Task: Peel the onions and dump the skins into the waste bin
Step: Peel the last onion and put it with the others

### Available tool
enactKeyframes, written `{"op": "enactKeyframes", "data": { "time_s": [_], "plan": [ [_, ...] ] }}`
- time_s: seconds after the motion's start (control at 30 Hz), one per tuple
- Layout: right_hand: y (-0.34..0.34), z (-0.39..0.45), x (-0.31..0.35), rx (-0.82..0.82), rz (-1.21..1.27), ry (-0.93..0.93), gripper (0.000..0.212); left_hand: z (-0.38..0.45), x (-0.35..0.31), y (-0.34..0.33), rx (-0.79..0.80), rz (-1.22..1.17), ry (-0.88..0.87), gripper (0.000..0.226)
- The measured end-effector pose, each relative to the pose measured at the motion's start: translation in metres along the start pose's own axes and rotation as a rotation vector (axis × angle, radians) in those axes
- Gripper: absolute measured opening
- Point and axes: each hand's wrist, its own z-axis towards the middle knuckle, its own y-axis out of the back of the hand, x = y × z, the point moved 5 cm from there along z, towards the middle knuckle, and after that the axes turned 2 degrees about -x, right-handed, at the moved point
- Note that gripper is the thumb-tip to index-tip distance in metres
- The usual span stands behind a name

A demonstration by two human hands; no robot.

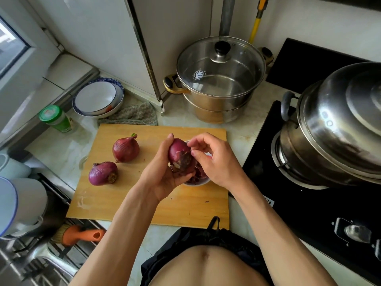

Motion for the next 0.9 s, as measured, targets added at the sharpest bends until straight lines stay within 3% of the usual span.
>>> {"op": "enactKeyframes", "data": {
  "time_s": [0.27, 0.53, 0.67, 0.9],
  "plan": [
    [0.001, -0.007, -0.006, 0.041, 0.040, -0.046, 0.017, 0.001, -0.001, 0.005, -0.046, -0.041, -0.033, 0.059],
    [0.008, -0.009, -0.010, -0.058, 0.096, -0.115, 0.020, -0.004, -0.002, 0.007, -0.102, -0.040, -0.065, 0.056],
    [0.010, -0.010, -0.020, -0.056, -0.015, -0.136, 0.013, -0.007, 0.000, 0.009, -0.131, -0.068, -0.059, 0.061],
    [0.003, -0.012, -0.029, -0.027, -0.268, -0.138, 0.017, -0.010, -0.001, 0.015, -0.156, -0.090, -0.121, 0.047]
  ]
}}
